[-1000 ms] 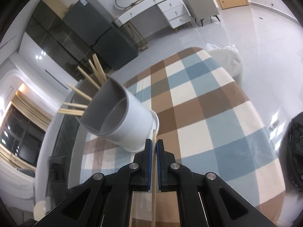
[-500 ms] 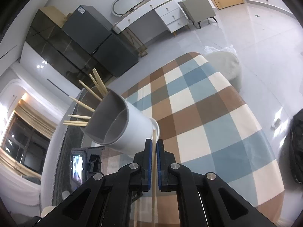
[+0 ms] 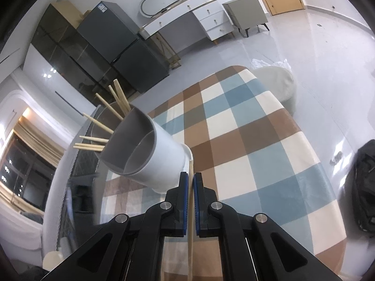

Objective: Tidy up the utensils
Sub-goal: 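Lift both held chopsticks and carry them above the grey holder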

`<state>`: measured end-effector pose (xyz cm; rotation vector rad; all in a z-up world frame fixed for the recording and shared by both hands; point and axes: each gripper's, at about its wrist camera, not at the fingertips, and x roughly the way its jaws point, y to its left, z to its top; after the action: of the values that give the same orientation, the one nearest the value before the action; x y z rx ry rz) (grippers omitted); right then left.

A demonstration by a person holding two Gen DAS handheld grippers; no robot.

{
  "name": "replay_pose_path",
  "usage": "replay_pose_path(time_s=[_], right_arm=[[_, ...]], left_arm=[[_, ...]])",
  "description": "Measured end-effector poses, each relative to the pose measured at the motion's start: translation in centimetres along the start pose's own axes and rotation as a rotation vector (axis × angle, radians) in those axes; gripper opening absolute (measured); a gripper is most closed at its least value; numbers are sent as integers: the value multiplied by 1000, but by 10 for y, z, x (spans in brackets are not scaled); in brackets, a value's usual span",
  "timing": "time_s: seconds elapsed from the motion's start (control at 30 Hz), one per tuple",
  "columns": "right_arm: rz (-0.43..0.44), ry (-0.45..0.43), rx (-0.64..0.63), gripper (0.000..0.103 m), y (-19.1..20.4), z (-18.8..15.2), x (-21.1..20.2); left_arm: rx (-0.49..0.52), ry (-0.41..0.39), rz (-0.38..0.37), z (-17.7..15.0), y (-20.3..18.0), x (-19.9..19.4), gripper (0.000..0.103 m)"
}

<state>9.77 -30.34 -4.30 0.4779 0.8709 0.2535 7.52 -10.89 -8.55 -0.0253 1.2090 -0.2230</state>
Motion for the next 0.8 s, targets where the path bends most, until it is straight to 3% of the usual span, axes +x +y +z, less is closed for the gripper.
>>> replay_pose_path(time_s=[0.17,0.37,0.57,0.8], right_arm=[[-12,-14,-37,4,8,-6,-6],[-23,-27,-97,4,25,-15,-11],[31,-37,-99,4,43,-33,-19],[33,-40,-152,4,67,-49,-20]], left_arm=[[-9,-38,-57,-6,12,-27,1],[-16,-69,-74,-13,28,-43,1],[-18,-100,-91,-15,37,-50,1],[-7,-146,-123,-22,55,-82,1]])
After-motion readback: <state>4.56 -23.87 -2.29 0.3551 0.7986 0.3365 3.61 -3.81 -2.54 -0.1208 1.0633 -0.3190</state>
